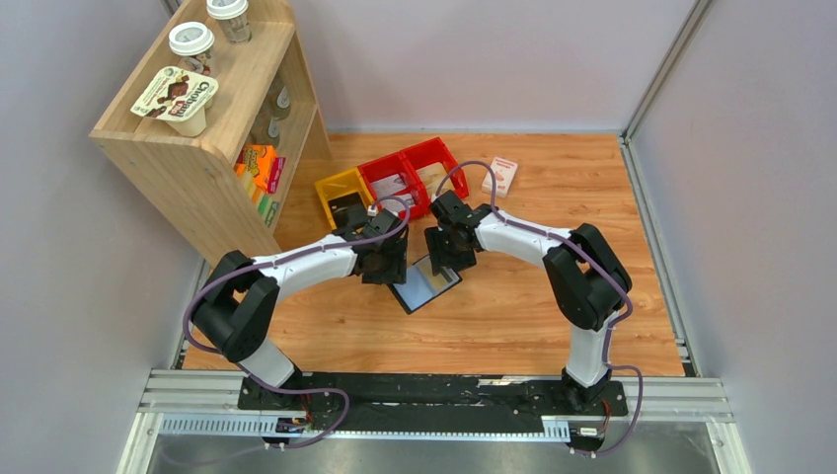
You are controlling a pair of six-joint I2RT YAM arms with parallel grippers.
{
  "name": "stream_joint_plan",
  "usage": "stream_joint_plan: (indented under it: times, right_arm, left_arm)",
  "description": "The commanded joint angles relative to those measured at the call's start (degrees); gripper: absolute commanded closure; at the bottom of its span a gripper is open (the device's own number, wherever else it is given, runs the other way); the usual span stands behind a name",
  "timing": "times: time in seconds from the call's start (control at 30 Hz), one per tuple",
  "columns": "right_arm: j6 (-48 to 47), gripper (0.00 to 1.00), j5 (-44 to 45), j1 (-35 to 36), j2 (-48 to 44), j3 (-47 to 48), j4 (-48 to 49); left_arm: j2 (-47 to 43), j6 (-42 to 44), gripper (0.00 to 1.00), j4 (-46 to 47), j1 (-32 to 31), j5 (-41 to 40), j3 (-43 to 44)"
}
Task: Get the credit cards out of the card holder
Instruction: Remove the credit card from the card holder.
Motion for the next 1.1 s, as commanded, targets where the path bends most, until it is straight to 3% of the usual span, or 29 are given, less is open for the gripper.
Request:
stream_joint_plan:
  times: [0.0,1.07]
  right_arm:
    - [-2.2,0.42,1.4,0.3,-1.4,1.0,0.7]
    - [-1.0,0.55,-9.0,2.8,-1.4,-2.1,4.9]
  left_arm:
    - [-1.2,-0.9,0.38,0.9,-0.6,-1.6,1.7]
    - [3.4,-2.3,0.50,5.4,-2.3,-3.4,-2.1]
